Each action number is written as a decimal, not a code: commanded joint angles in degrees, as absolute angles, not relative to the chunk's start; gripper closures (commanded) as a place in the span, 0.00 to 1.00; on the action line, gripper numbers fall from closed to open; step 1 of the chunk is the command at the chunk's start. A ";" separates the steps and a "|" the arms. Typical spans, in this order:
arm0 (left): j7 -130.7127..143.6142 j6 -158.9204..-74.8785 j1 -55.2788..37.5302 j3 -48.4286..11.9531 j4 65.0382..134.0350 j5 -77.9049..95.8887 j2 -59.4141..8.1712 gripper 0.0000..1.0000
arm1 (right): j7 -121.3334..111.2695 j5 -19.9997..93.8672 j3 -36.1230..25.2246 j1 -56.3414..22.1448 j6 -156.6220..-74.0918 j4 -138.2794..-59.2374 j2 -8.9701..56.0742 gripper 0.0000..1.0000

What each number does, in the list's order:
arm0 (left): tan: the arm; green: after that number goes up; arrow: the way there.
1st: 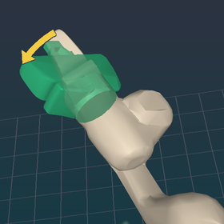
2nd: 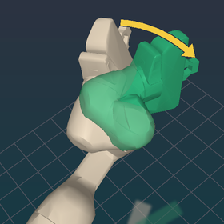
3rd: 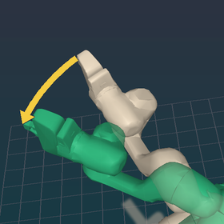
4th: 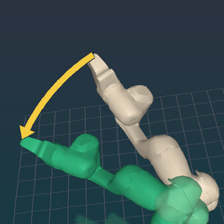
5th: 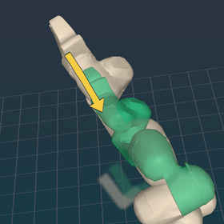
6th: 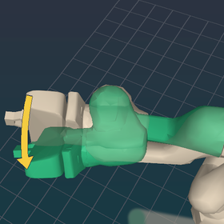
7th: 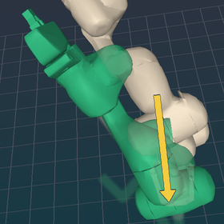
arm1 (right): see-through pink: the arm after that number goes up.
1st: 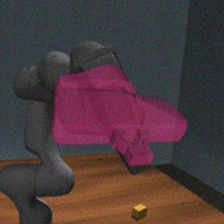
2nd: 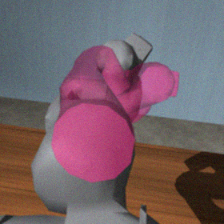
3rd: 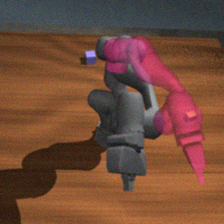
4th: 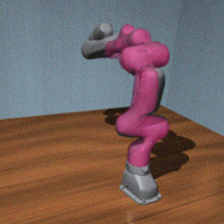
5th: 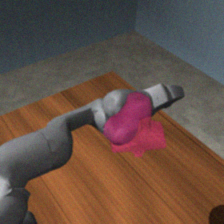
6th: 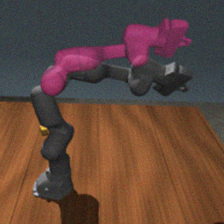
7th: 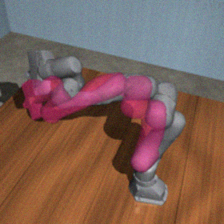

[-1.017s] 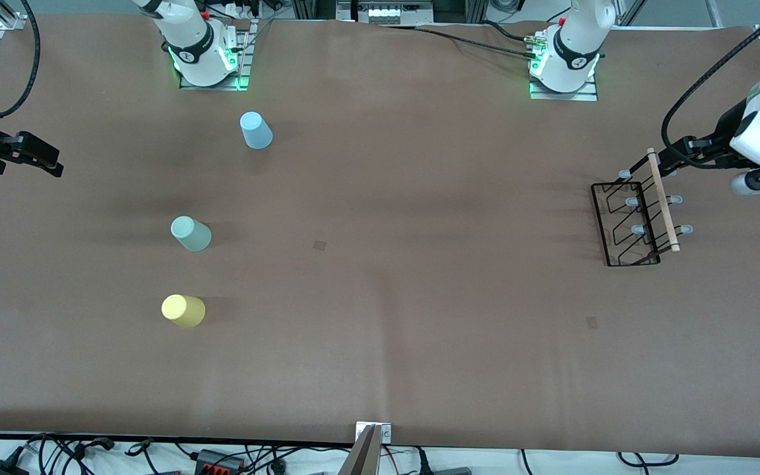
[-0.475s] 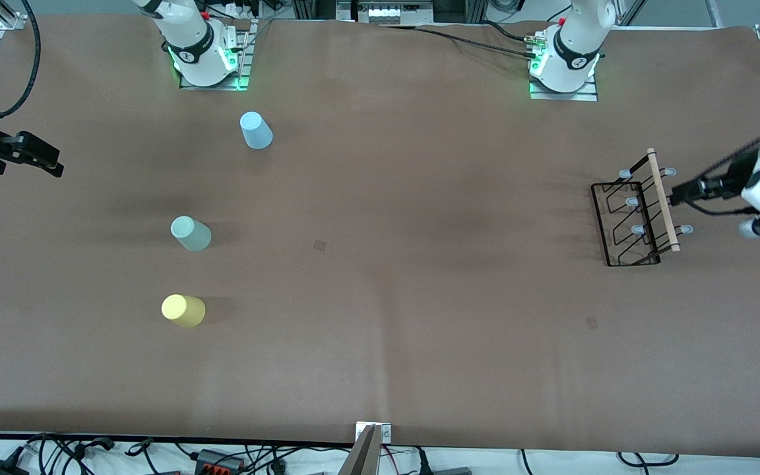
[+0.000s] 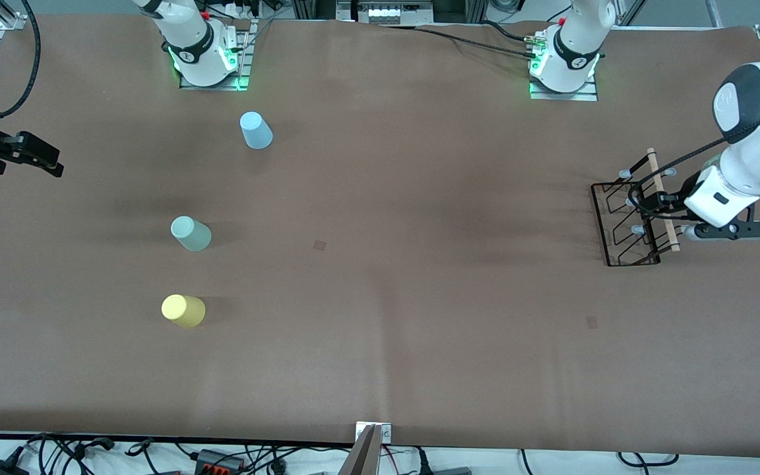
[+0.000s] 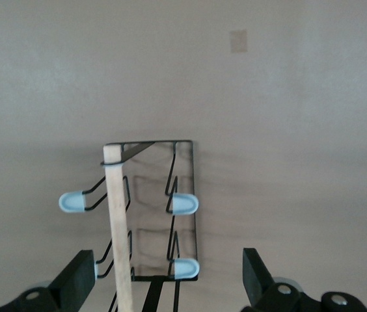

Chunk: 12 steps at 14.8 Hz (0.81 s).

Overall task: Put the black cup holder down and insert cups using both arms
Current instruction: 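Grip the rack with the left gripper while the right gripper nears the cup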

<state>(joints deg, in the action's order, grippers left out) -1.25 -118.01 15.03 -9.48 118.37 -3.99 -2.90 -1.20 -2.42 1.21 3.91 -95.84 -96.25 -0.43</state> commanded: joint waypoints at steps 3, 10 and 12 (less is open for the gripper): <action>-5.17 -125.15 18.18 -9.84 127.96 -4.83 2.20 0.00 | -2.11 -1.23 1.32 4.31 -96.50 -96.86 -0.18 0.00; -7.21 -127.26 21.62 -9.93 132.10 -4.48 2.20 0.09 | -1.50 0.70 1.05 4.39 -97.03 -96.77 2.10 0.00; -7.21 -127.70 21.62 -9.93 132.54 -4.57 2.20 0.12 | -1.49 0.79 1.23 4.31 -97.03 -96.77 3.86 0.00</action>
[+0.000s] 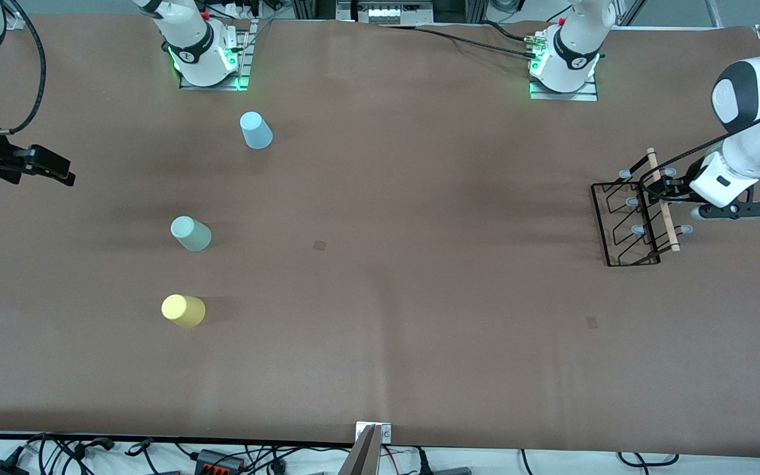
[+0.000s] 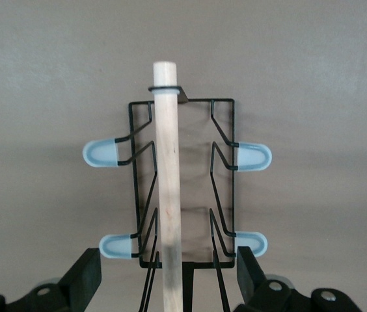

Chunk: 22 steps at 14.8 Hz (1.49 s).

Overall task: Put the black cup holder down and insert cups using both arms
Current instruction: 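Grip the rack with the left gripper while the right gripper nears the cup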

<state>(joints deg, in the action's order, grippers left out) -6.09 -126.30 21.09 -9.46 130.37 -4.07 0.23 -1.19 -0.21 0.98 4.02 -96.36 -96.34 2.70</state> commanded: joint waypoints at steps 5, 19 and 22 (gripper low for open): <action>-7.38 -127.97 21.53 -9.93 132.98 -4.57 1.76 0.23 | -1.23 0.79 1.32 2.64 -96.50 -97.21 8.34 0.00; -9.66 -129.02 22.67 -9.84 132.89 -4.48 0.35 0.64 | 2.99 -0.09 1.32 -1.76 -103.44 -97.56 24.77 0.00; -9.76 -129.20 22.76 -9.93 132.89 -4.40 -0.17 0.67 | 3.34 -0.09 1.32 -2.99 -103.80 -97.65 26.45 0.00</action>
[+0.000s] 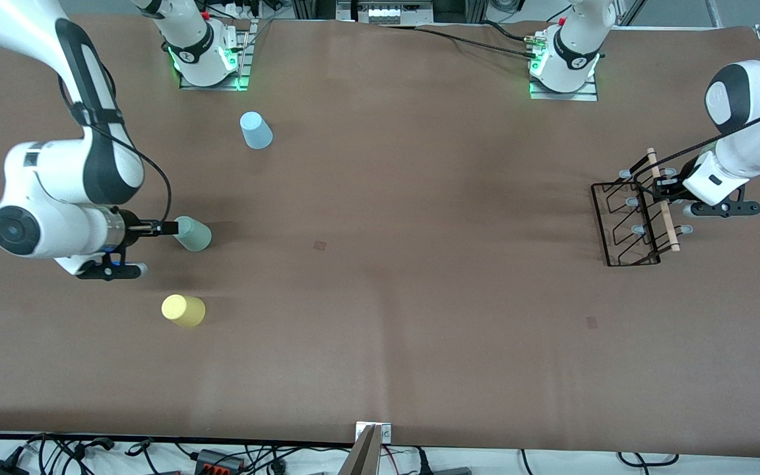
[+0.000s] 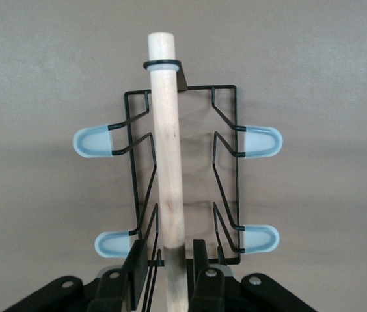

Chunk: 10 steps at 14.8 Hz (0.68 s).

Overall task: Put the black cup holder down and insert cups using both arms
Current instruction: 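Close the right gripper on the cup while the left gripper lifts the rack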

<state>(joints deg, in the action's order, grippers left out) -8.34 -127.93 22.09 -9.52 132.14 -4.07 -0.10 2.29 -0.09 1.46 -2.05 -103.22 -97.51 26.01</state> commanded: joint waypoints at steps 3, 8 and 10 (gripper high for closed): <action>-9.76 -129.20 22.85 -9.93 132.89 -4.22 -0.18 0.77 | 2.56 -0.09 1.32 -2.73 -109.23 -102.11 23.66 0.00; -9.67 -129.20 23.64 -9.93 132.89 -3.69 -0.18 0.93 | 2.46 -0.09 1.32 -3.08 -117.23 -110.02 20.48 0.00; -9.67 -128.94 23.64 -9.93 132.63 -3.43 -0.18 0.98 | 2.55 0.17 1.41 -3.08 -120.22 -112.84 19.87 0.00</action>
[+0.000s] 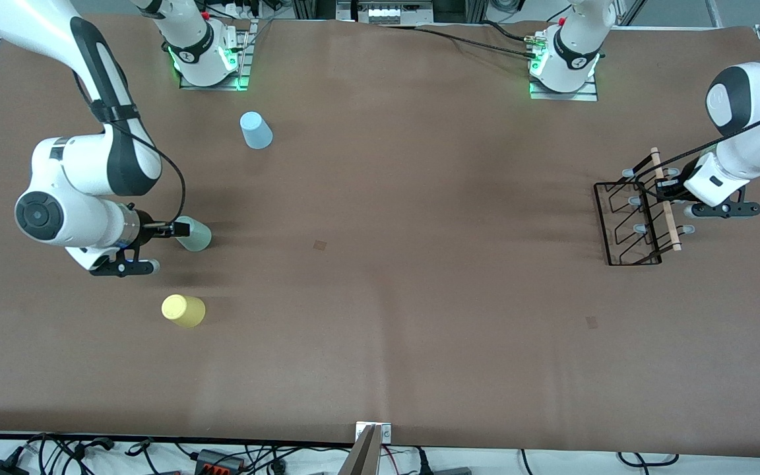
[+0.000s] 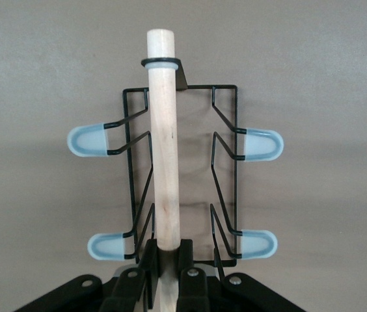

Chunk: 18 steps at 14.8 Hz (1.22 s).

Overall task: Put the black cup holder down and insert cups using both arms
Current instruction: 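Close the right gripper on the cup while the left gripper lifts the rack, then move the black rack to mid-table with the left gripper and lower it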

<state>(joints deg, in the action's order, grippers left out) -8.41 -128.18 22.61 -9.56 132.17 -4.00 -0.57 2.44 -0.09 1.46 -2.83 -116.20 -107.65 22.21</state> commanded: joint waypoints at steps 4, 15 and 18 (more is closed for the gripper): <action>-9.49 -127.71 23.12 -10.54 131.75 -3.43 0.26 0.99 | 2.55 0.61 1.41 -3.08 -121.64 -113.64 21.09 0.00; 6.74 -109.26 23.12 -29.60 116.73 3.78 -2.28 1.00 | 3.34 4.04 1.41 -2.46 -123.92 -113.73 24.34 0.00; 16.05 -105.48 23.03 -37.06 111.81 3.87 -5.35 0.99 | 3.34 4.04 1.41 -2.46 -124.01 -113.73 24.96 0.00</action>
